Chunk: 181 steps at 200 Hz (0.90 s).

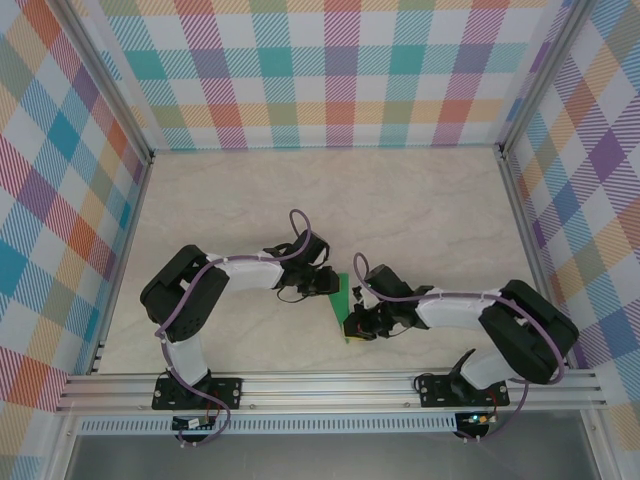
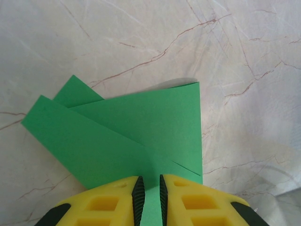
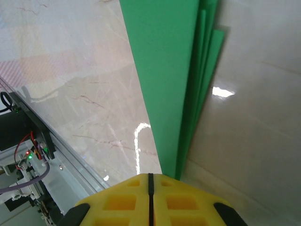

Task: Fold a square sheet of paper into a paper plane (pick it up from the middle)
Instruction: Fold the wing for the fifth time at the center of the table.

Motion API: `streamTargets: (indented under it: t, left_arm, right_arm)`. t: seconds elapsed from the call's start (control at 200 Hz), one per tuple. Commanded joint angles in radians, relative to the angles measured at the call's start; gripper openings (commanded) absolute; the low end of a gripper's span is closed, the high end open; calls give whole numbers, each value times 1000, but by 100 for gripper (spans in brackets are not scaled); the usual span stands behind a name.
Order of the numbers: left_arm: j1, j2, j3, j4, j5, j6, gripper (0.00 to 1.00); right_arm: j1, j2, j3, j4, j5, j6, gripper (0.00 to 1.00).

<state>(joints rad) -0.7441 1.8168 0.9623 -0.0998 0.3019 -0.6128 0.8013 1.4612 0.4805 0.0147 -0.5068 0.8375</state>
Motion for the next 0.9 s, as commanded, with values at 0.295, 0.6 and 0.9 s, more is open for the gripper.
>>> streamTargets:
  t: [0.295,0.6,0.9]
  left_arm:
    - [-1,36,-28,-73,-80,-2,21]
    - [0,32,-37,-64,-79,-9,21]
    - [0,0,-42,-66,-78,-19,22]
  right_arm:
    - [56,43,-26,-86,68,-11,7]
    - [59,-4,-16,-74,36,-29,10]
    - [66,-25,-16,-141,95,-20,11]
